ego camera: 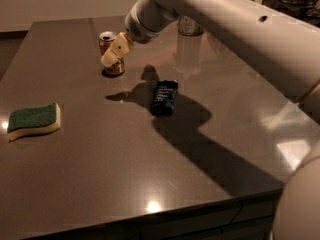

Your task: Knock orange can over

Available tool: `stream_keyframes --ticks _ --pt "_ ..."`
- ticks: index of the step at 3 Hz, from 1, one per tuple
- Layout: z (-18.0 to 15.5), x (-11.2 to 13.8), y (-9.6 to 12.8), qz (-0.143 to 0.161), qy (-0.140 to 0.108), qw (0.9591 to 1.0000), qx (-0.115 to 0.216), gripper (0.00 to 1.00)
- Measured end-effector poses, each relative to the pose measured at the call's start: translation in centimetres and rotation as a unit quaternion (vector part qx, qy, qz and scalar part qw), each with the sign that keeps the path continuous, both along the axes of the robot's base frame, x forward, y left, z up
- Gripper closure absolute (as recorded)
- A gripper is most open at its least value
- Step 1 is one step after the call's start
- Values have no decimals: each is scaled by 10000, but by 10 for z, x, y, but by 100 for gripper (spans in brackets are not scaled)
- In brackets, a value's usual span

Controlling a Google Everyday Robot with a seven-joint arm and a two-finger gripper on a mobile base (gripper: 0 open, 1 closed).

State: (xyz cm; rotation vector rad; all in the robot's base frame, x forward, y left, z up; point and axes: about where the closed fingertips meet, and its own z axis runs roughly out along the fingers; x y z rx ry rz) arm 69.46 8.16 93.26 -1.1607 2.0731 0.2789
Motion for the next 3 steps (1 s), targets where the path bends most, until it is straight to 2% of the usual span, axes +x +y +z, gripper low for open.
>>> stream_keyframes --ticks 2,3 --pt "-22 33 35 -126 62 9994 326 0" --pt "-25 43 46 -132 30 9990 426 17"
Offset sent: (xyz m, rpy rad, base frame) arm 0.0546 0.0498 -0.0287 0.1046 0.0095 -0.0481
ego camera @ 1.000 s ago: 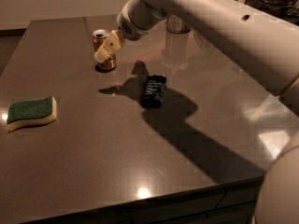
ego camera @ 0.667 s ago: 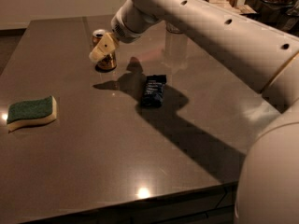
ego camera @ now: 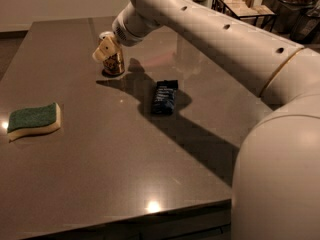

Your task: Knock orange can over

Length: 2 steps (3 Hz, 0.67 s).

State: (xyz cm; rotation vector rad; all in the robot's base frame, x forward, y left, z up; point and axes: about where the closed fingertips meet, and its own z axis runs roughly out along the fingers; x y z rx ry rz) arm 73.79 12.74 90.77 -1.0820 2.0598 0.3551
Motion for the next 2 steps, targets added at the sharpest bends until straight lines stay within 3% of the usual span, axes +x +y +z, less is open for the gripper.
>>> stream_keyframes --ticks 1,2 --pt "1 5 8 64 11 9999 131 49" --pt "8 -1 5 153 51 9996 249 73"
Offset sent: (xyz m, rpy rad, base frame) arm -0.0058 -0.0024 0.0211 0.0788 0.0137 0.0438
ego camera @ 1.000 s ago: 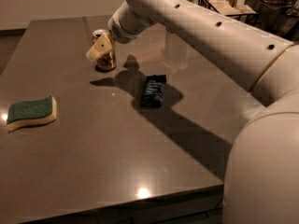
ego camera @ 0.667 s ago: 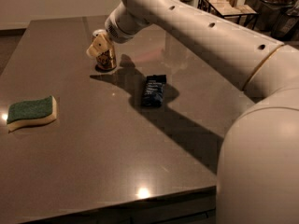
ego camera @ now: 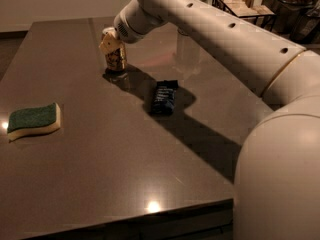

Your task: Knock orange can over

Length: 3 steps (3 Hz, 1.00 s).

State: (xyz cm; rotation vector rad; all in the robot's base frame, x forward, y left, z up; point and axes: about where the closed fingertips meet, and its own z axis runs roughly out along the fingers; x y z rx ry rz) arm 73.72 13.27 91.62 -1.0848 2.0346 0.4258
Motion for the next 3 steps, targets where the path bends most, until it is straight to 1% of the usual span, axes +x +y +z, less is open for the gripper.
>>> stream_keyframes --ticks 1,2,3 --pt "29 -13 -9 209 -85 9997 -91 95" --pt "51 -38 -19 690 -21 9958 -596 100" --pt "53 -65 -24 1339 94 9827 -1278 100"
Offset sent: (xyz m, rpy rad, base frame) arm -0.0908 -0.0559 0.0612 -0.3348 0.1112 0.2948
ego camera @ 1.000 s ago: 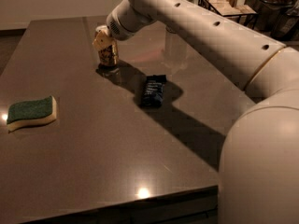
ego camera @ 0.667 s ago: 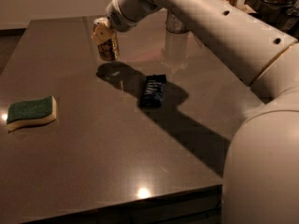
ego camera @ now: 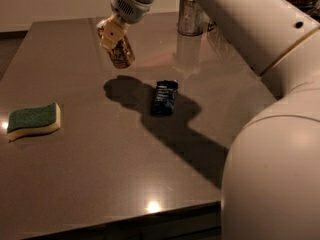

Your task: Knock orange can over

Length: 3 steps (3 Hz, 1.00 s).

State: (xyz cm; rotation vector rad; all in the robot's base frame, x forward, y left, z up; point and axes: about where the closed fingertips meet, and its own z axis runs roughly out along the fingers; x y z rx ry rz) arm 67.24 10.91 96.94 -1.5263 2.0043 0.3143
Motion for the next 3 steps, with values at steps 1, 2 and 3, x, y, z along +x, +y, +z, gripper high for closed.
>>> stream_keyframes --ticks 1,2,3 --pt "-16 -48 -5 966 254 9890 -1087 100" --pt "-28 -74 -9 1487 366 9743 -1653 100" --pt "-38 -93 -9 1940 421 9570 -2116 82"
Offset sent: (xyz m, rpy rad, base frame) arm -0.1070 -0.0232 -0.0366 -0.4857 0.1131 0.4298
